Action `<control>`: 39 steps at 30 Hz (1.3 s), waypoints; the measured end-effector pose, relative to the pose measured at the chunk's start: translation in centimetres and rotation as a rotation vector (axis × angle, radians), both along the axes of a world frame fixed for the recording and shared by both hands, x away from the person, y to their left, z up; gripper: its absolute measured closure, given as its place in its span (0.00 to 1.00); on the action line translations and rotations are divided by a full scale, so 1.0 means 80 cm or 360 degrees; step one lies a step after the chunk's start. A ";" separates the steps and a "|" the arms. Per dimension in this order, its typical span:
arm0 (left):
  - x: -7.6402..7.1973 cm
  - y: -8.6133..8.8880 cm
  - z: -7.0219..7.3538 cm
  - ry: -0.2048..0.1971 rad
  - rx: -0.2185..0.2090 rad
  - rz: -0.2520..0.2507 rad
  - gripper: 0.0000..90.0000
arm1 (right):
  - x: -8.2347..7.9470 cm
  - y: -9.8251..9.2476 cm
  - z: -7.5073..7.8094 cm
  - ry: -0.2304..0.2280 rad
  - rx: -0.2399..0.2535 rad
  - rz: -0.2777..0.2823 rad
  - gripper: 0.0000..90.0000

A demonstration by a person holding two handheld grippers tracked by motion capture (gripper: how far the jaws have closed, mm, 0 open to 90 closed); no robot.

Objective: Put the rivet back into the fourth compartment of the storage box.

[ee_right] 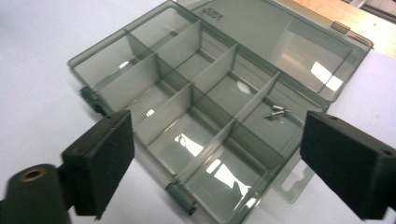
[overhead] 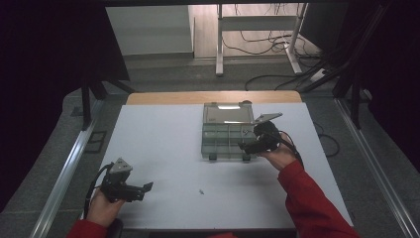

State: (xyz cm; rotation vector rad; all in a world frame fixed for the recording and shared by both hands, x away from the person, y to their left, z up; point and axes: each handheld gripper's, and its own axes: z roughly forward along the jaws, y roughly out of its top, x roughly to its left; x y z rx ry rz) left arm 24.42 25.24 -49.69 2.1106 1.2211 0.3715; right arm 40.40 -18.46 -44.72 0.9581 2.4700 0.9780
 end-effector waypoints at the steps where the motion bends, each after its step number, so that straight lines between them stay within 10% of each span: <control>1: 0.000 0.000 0.000 0.0000 0.0000 0.0000 0.00 | -0.003 0.001 0.000 0.0005 0.0005 0.0005 0.09; 39: 0.000 0.000 0.000 -0.0002 -0.0003 -0.0003 0.00 | -0.071 0.036 -0.017 0.0058 -0.0118 0.0308 0.00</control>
